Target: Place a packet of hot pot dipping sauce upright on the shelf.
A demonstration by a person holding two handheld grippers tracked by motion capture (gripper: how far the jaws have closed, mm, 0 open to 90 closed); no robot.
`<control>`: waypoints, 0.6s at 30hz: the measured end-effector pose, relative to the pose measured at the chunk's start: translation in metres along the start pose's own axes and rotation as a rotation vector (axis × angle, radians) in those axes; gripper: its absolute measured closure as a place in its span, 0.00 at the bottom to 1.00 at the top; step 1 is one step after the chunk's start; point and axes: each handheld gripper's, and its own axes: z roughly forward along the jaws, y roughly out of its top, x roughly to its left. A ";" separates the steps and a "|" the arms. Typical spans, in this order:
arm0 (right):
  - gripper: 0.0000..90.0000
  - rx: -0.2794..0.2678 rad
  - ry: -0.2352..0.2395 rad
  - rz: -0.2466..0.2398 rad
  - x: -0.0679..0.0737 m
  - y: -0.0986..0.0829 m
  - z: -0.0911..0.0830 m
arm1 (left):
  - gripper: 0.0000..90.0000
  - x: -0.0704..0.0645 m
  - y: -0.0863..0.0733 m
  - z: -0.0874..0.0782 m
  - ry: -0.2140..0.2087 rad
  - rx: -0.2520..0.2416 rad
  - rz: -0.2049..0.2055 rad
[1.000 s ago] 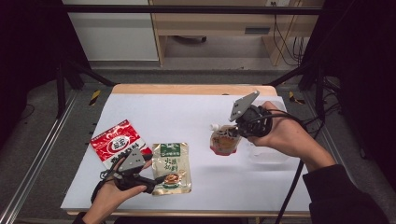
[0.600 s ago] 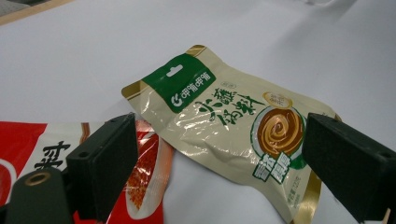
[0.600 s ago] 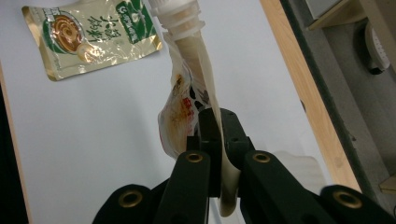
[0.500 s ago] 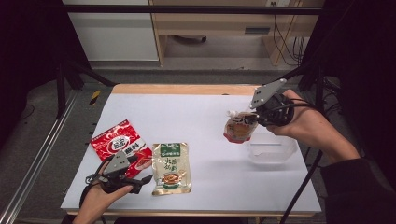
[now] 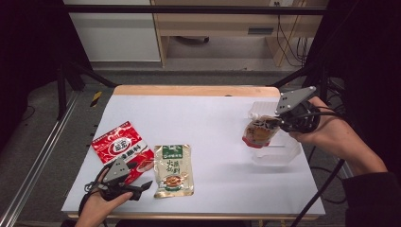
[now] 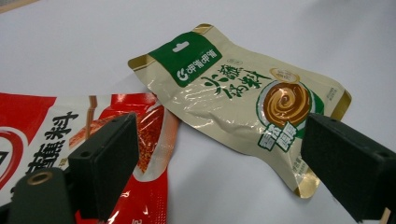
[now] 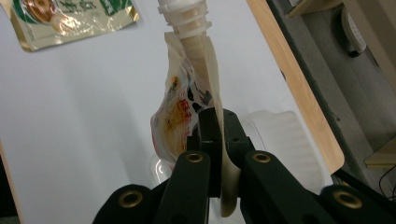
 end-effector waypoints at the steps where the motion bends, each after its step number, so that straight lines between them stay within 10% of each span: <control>1: 1.00 0.000 0.000 0.000 0.000 0.000 0.000 | 0.13 0.000 0.000 0.000 0.000 0.000 0.000; 18: 1.00 0.021 -0.006 0.072 -0.015 -0.056 0.007 | 0.13 0.014 -0.003 -0.007 0.035 -0.003 -0.038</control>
